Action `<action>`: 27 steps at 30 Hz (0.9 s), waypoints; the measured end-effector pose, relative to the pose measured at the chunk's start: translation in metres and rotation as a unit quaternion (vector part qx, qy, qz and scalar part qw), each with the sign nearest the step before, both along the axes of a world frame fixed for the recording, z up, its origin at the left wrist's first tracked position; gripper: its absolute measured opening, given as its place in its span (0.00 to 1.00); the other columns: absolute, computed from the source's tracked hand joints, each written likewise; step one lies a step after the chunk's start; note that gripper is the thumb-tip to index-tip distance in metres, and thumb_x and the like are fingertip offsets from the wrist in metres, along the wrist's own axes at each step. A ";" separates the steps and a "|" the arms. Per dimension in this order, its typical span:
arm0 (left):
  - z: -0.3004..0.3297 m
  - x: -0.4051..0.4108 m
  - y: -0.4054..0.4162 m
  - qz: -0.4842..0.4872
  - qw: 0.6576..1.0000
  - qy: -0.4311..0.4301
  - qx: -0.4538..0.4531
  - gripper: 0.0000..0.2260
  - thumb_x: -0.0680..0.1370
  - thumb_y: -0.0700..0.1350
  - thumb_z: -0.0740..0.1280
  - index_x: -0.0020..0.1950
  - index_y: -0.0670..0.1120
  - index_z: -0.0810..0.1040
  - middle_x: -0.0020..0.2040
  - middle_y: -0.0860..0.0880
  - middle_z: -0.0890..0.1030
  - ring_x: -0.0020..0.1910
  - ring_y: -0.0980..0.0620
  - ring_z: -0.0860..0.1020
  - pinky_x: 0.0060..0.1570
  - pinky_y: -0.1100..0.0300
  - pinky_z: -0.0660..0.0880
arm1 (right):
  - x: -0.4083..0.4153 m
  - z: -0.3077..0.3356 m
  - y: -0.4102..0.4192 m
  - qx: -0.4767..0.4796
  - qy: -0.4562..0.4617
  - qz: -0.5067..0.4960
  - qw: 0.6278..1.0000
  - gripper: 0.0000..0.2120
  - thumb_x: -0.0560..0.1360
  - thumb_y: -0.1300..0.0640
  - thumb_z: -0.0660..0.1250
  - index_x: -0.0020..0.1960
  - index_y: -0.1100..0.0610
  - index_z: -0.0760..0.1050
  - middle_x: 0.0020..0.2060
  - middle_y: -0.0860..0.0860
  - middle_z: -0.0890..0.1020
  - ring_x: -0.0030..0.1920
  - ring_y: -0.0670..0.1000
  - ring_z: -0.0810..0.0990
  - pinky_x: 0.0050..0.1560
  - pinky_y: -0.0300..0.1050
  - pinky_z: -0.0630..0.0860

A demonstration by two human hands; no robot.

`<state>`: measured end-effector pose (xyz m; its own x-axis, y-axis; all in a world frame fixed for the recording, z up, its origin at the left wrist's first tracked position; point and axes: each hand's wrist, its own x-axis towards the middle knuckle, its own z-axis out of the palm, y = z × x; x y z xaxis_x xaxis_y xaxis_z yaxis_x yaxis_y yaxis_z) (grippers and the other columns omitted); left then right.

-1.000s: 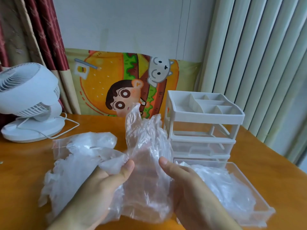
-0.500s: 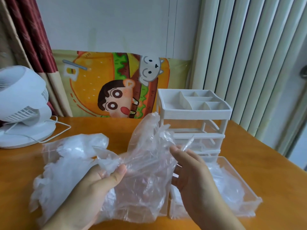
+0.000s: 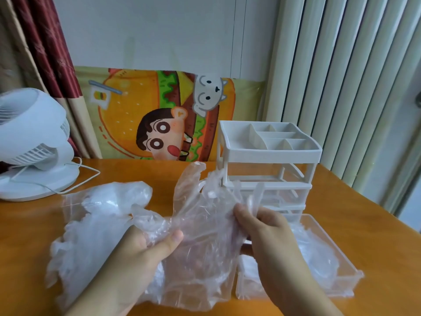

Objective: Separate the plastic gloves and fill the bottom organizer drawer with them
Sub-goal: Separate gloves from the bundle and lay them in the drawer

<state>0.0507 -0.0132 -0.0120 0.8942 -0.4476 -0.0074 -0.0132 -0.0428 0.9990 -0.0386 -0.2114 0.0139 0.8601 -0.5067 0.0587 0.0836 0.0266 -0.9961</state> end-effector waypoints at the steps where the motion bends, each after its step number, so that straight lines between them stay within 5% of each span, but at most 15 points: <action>1: 0.000 0.001 0.001 -0.001 1.000 0.001 0.001 0.29 0.67 0.66 0.79 0.60 0.48 0.84 0.57 0.48 0.86 0.61 0.49 0.83 0.70 0.42 0.72 | 0.001 0.001 -0.002 0.006 -0.015 -0.023 1.000 0.16 0.84 0.55 0.68 0.43 0.63 0.85 0.36 0.58 0.87 0.35 0.57 0.86 0.35 0.49 0.82; 4: -0.002 0.005 0.001 0.011 1.000 0.010 -0.001 0.32 0.63 0.69 0.78 0.60 0.51 0.83 0.58 0.53 0.86 0.63 0.49 0.81 0.71 0.42 0.71 | 0.001 0.000 -0.009 0.028 -0.049 -0.070 0.996 0.17 0.83 0.54 0.69 0.40 0.64 0.81 0.28 0.58 0.79 0.28 0.56 0.77 0.30 0.47 0.76; 9: -0.007 0.010 0.002 0.026 0.999 0.006 0.021 0.35 0.62 0.73 0.77 0.59 0.52 0.82 0.58 0.50 0.85 0.61 0.49 0.82 0.68 0.41 0.74 | 0.000 -0.003 -0.003 0.055 -0.077 -0.051 0.994 0.17 0.82 0.52 0.70 0.36 0.58 0.80 0.34 0.58 0.83 0.32 0.55 0.82 0.31 0.46 0.78; 12: -0.010 0.010 0.002 0.027 0.999 0.014 0.019 0.32 0.63 0.70 0.77 0.58 0.51 0.82 0.56 0.53 0.86 0.61 0.50 0.82 0.69 0.43 0.73 | 0.001 -0.001 -0.009 0.113 -0.112 -0.057 0.986 0.18 0.79 0.53 0.72 0.44 0.68 0.75 0.36 0.58 0.82 0.31 0.54 0.79 0.30 0.45 0.76; 14: -0.009 0.008 0.000 0.036 0.999 0.017 0.023 0.35 0.62 0.73 0.76 0.59 0.52 0.81 0.57 0.53 0.86 0.62 0.48 0.82 0.68 0.42 0.73 | 0.001 -0.001 -0.013 0.153 -0.118 -0.041 0.980 0.16 0.78 0.51 0.73 0.47 0.63 0.74 0.35 0.57 0.80 0.29 0.53 0.77 0.29 0.44 0.76; 17: -0.006 0.007 -0.001 0.030 0.999 0.028 -0.019 0.27 0.68 0.64 0.79 0.62 0.53 0.82 0.59 0.53 0.86 0.63 0.47 0.82 0.69 0.41 0.73 | 0.002 -0.004 -0.013 0.179 -0.078 0.055 0.979 0.23 0.75 0.43 0.78 0.53 0.64 0.81 0.42 0.59 0.85 0.38 0.58 0.84 0.37 0.52 0.81; 19: -0.005 0.006 -0.001 0.028 0.999 0.028 -0.024 0.28 0.67 0.65 0.79 0.62 0.54 0.82 0.59 0.54 0.86 0.63 0.46 0.82 0.69 0.41 0.73 | 0.001 -0.006 -0.010 0.128 -0.028 0.090 0.987 0.21 0.76 0.47 0.77 0.59 0.63 0.83 0.51 0.61 0.88 0.49 0.64 0.87 0.49 0.62 0.84; 22: -0.004 0.005 0.000 0.024 0.999 0.027 -0.024 0.30 0.66 0.66 0.79 0.64 0.56 0.81 0.60 0.56 0.85 0.65 0.47 0.81 0.70 0.41 0.72 | 0.001 -0.005 -0.007 0.077 -0.035 0.050 0.995 0.11 0.82 0.56 0.70 0.52 0.64 0.84 0.46 0.60 0.88 0.43 0.61 0.86 0.40 0.54 0.83; 24: -0.001 0.001 -0.002 0.023 0.999 0.031 -0.019 0.17 0.75 0.56 0.76 0.62 0.54 0.83 0.58 0.53 0.87 0.63 0.47 0.82 0.70 0.41 0.72 | 0.000 0.000 -0.007 0.134 -0.069 0.003 0.989 0.16 0.82 0.52 0.68 0.45 0.63 0.83 0.36 0.60 0.82 0.33 0.58 0.80 0.31 0.49 0.78; 27: -0.005 0.004 -0.003 0.039 0.997 0.048 -0.037 0.10 0.79 0.48 0.73 0.59 0.51 0.85 0.55 0.49 0.87 0.60 0.45 0.84 0.68 0.40 0.74 | -0.001 0.003 -0.003 0.176 -0.050 0.031 0.983 0.18 0.78 0.45 0.72 0.38 0.58 0.82 0.33 0.58 0.80 0.32 0.55 0.81 0.30 0.49 0.79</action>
<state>0.0549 -0.0166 -0.0166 0.9234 -0.3785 -0.0644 0.0829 0.0330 0.9960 -0.0401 -0.2149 0.0170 0.8888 -0.4576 -0.0250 0.1676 0.3753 -0.9116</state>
